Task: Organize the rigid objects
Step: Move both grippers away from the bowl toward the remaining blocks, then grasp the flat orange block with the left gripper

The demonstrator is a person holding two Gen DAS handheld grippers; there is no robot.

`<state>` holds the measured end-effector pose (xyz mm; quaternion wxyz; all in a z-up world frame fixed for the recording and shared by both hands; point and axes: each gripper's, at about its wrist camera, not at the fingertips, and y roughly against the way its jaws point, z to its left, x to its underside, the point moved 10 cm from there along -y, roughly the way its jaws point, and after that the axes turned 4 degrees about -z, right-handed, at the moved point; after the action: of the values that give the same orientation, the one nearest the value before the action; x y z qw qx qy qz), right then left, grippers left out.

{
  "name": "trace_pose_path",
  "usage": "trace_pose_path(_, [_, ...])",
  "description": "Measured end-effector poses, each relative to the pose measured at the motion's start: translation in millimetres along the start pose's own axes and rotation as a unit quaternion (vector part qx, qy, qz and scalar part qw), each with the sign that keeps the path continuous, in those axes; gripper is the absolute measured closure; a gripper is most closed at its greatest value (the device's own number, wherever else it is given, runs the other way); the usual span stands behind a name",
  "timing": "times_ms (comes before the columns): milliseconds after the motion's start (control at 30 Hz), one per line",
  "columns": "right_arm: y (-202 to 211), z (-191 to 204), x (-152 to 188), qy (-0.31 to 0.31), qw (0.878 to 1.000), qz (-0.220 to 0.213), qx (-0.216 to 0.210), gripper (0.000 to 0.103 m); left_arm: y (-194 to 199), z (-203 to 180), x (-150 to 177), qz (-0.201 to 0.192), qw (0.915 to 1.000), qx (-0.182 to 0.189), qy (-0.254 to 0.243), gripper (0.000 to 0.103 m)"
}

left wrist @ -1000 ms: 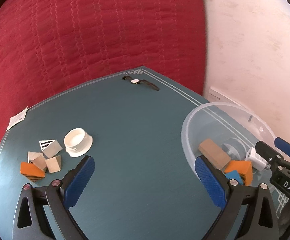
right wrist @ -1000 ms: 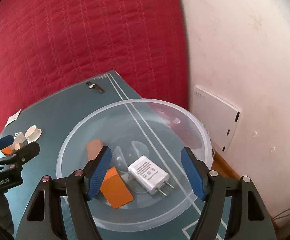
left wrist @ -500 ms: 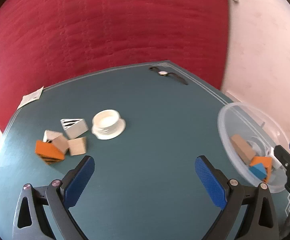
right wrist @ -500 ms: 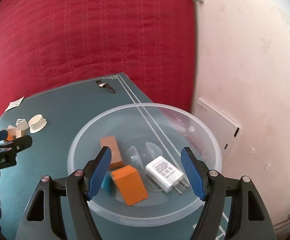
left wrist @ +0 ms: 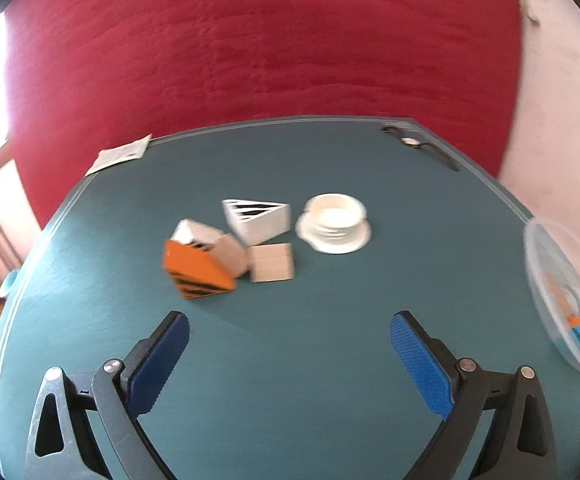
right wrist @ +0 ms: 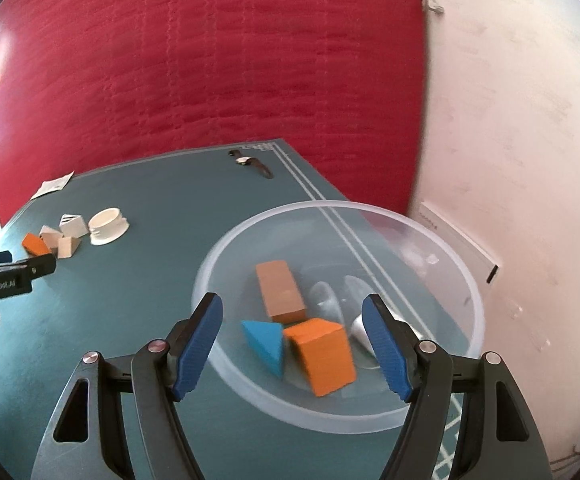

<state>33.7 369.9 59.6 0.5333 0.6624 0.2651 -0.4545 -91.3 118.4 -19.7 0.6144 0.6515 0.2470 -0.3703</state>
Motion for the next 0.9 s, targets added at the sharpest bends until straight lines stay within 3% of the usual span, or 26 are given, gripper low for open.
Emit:
trace_pose_path(567, [-14, 80, -3, 0.037, 0.995, 0.031, -0.087, 0.029, -19, 100, 3, 0.017, 0.9954, -0.091, 0.023, 0.001])
trace_pose_path(900, [-23, 141, 2, 0.067, 0.986, 0.051, -0.142, 0.029, -37, 110, 2, 0.031, 0.9950, -0.094, 0.016, 0.001])
